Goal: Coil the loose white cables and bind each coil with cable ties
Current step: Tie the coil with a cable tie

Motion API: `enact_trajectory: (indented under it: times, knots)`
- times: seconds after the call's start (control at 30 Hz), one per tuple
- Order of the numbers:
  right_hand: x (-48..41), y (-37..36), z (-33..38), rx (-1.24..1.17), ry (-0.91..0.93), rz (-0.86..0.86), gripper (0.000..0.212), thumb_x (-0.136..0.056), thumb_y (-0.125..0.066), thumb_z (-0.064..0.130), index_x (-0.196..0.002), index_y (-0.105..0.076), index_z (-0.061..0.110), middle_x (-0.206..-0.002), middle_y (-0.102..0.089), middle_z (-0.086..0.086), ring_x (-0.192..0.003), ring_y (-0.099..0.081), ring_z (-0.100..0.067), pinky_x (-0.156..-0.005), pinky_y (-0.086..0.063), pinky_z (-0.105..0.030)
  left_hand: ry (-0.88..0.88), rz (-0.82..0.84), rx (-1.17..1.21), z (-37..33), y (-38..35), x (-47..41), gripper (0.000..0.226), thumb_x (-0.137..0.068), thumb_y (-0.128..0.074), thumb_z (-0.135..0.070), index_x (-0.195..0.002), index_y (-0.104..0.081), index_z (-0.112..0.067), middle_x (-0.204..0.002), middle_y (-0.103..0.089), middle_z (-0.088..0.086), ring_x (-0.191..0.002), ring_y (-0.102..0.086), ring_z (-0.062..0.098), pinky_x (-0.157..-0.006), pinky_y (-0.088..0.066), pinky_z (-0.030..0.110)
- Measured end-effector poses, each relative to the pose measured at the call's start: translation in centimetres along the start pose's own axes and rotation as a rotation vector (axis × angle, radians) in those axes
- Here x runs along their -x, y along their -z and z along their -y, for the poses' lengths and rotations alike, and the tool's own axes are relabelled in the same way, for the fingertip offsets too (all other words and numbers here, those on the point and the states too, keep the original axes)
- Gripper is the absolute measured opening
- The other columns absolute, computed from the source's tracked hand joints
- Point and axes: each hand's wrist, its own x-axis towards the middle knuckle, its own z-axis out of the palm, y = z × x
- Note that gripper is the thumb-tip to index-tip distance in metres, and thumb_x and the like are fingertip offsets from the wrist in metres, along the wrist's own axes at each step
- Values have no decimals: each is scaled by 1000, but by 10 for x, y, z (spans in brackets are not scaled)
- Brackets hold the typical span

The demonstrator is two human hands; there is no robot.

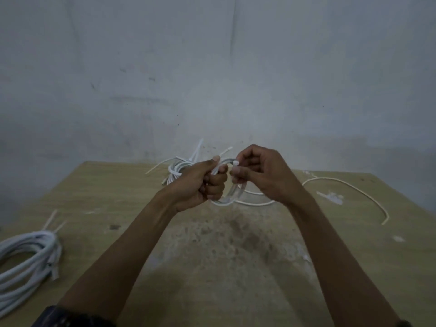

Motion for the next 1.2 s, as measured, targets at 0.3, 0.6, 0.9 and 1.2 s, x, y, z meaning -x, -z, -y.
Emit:
enact_trajectory:
  times: [0.3,0.6,0.9,1.2]
  knots:
    - [9,-7,-15,196,134,21,12,-86,-74,0,-87,-63,3,-87,-73,-7,-85,-74,-17,-78,-58,-31,228,76,-185,-5,13,13,33,-105,-30,-34,-101,-47,-6,-56,-16,-7,-43,-11,6,-46,-16,24]
    - [3,-23,-20,200,133,-3,11,-87,-76,8,-92,-65,8,-81,-72,-4,-78,-72,-19,-72,-57,-34,103,-204,-548,9,9,10,38,-107,-36,-35,-73,-42,-18,-59,-24,-1,-48,-16,9,-49,-11,27]
    - [-2,-31,-32,-9,-14,-439,23,-85,-77,8,-108,-71,8,-82,-74,-6,-75,-71,-11,-73,-57,-25,-437,-396,-1452,16,4,3,22,-103,-35,-29,-92,-45,-12,-63,-50,1,-53,-47,15,-54,-34,39]
    - [-4,-33,-24,-216,120,-561,22,-90,-71,2,-110,-72,10,-98,-77,3,-94,-73,-17,-86,-58,-30,-556,-415,-1551,13,-10,-3,24,-106,-40,-27,-88,-46,-11,-63,-51,1,-50,-47,12,-52,-34,35]
